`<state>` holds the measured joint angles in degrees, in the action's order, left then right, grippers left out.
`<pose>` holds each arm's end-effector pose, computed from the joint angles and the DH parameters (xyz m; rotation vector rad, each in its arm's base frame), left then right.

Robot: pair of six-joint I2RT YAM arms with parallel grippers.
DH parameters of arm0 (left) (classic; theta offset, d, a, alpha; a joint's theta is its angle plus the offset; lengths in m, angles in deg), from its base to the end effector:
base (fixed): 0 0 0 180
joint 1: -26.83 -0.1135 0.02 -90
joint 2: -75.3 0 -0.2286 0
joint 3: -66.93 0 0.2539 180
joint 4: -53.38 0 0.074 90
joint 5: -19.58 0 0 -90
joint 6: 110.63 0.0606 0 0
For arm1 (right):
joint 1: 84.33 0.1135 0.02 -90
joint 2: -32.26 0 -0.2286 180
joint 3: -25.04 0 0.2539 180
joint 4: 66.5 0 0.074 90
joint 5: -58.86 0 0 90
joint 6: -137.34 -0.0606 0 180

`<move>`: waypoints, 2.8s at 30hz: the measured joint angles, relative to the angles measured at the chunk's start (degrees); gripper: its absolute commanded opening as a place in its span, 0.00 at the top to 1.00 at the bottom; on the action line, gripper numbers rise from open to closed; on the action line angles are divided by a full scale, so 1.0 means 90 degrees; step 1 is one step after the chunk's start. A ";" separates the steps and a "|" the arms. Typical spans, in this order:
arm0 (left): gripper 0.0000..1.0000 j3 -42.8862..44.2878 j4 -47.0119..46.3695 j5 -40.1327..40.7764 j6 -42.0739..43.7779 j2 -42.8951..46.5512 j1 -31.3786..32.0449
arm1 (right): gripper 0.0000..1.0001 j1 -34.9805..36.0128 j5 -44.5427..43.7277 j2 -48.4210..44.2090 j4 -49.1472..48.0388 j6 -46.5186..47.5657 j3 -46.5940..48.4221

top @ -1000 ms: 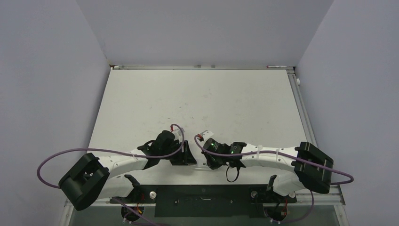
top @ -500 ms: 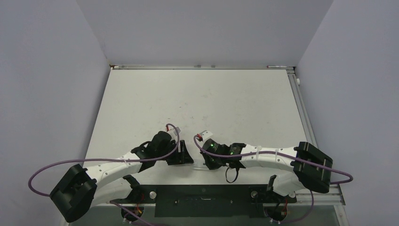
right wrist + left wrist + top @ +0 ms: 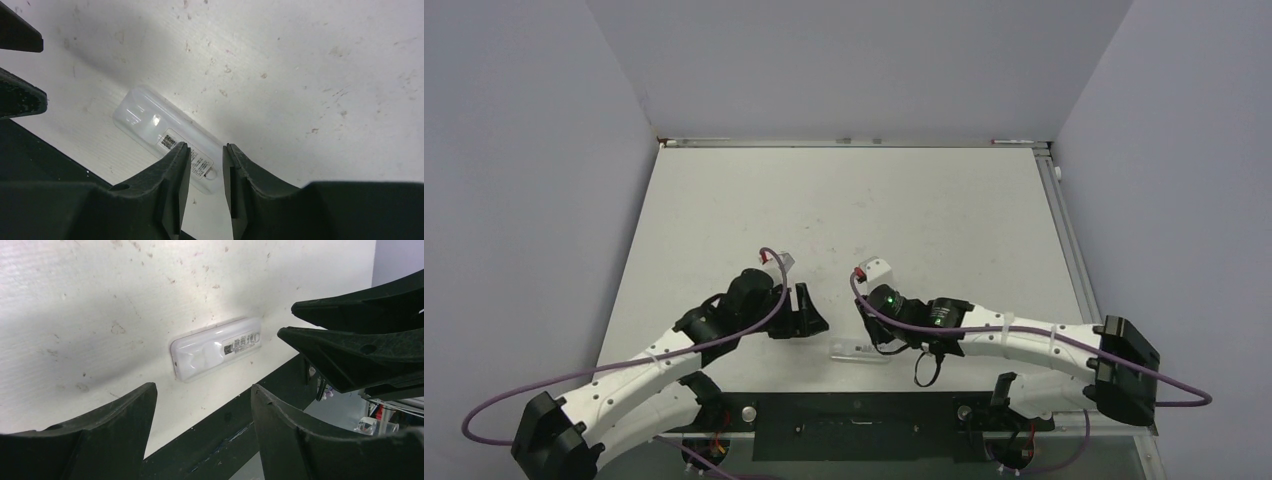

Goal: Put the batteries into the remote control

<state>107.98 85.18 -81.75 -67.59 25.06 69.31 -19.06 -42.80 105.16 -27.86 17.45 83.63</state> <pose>0.1580 -0.1608 0.1612 0.0152 2.4936 -0.9746 0.1279 0.2484 0.1628 -0.6846 2.4306 0.4504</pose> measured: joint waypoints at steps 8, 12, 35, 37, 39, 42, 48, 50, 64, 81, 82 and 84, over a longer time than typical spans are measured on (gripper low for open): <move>0.29 0.0952 0.1081 0.0588 0.0345 0.0673 -0.0049 | 0.56 0.0000 -0.0678 -0.1103 0.0051 0.0080 0.0090; 0.16 0.1375 0.1576 0.0899 0.0566 0.0896 -0.0068 | 0.54 0.0000 -0.0954 -0.1744 0.0053 0.0087 0.0090; 0.04 0.2497 0.3519 0.2441 0.1205 0.2752 -0.0078 | 0.18 -0.0005 -0.1200 -0.3041 0.0410 0.0444 0.0092; 0.04 0.2455 0.3519 0.2395 0.1083 0.2934 -0.0078 | 0.17 -0.0005 -0.0928 -0.2681 0.0427 0.0622 0.0092; 0.04 0.2380 0.3541 0.2365 0.0954 0.3109 -0.0078 | 0.17 -0.0005 -0.0651 -0.2346 0.0425 0.0811 0.0090; 0.04 0.2312 0.3585 0.2314 0.0811 0.3315 -0.0078 | 0.17 -0.0005 -0.0318 -0.1860 0.0423 0.1117 0.0092; 0.04 0.2302 0.3653 0.2268 0.0605 0.3691 -0.0078 | 0.17 -0.0015 0.0216 -0.0709 0.0440 0.1768 0.0109; 0.04 0.2300 0.3665 0.2244 0.0554 0.3750 -0.0078 | 0.17 -0.0044 0.0384 -0.0420 0.0493 0.1931 0.0146; 0.04 0.2098 0.3759 0.2008 0.0306 0.3852 -0.0078 | 0.20 -0.0090 0.1413 0.1734 0.0823 0.3038 0.0869; 0.04 0.2062 0.3750 0.1872 0.0284 0.3869 -0.0078 | 0.81 -0.0090 0.2108 0.2698 0.1129 0.3313 0.1421; 0.04 0.2028 0.3742 0.1860 0.0277 0.3869 -0.0078 | 0.88 -0.0090 0.2106 0.2710 0.1156 0.3279 0.1438; 0.04 0.1940 0.3725 0.1809 0.0250 0.3869 -0.0078 | 0.91 -0.0090 0.2081 0.2710 0.1188 0.3186 0.1452</move>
<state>125.44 118.71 -65.47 -65.34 59.88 68.61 -19.86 -24.07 129.56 -17.17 46.12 96.70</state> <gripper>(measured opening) 0.963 0.396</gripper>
